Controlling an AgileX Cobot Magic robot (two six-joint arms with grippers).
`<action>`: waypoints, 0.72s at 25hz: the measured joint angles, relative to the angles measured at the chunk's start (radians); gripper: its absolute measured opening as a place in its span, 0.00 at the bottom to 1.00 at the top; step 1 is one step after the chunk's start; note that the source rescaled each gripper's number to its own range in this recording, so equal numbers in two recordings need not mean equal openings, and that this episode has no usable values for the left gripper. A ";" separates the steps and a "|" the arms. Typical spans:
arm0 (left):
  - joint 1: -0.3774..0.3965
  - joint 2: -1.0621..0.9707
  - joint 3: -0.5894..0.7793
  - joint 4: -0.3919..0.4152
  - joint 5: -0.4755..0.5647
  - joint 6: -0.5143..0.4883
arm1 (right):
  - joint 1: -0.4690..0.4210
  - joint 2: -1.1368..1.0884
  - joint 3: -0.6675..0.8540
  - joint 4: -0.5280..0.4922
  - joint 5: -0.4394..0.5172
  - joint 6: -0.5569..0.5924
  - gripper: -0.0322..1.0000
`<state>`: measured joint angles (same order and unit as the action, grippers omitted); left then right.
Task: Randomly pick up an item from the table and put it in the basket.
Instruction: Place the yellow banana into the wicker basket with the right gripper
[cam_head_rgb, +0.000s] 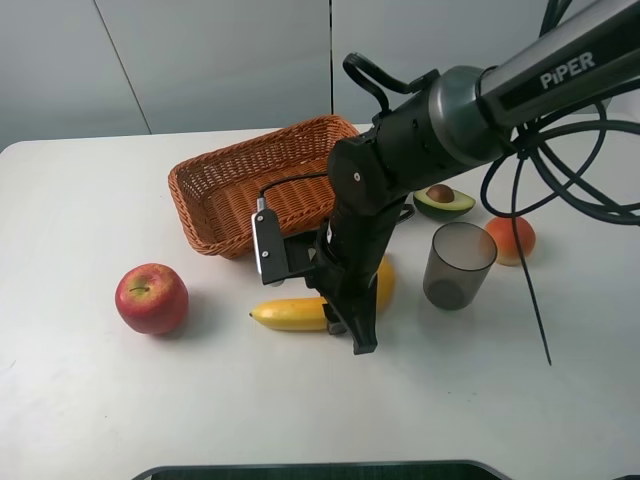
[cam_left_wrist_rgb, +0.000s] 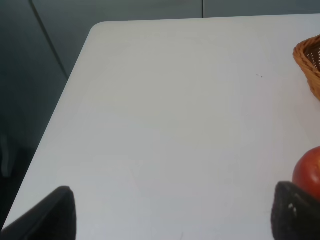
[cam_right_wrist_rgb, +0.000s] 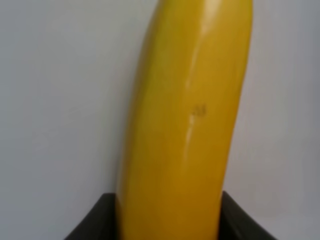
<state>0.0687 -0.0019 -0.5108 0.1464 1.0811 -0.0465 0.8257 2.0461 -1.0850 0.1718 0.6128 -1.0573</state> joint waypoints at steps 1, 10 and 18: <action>0.000 0.000 0.000 0.000 0.000 0.000 | 0.000 -0.003 0.000 0.000 0.011 0.005 0.04; 0.000 0.000 0.000 0.000 0.000 0.000 | 0.000 -0.116 0.000 -0.004 0.092 0.136 0.04; 0.000 0.000 0.000 0.000 0.000 0.000 | 0.000 -0.268 0.000 -0.002 0.172 0.329 0.04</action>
<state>0.0687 -0.0019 -0.5108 0.1464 1.0811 -0.0465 0.8257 1.7778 -1.0850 0.1701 0.7843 -0.7281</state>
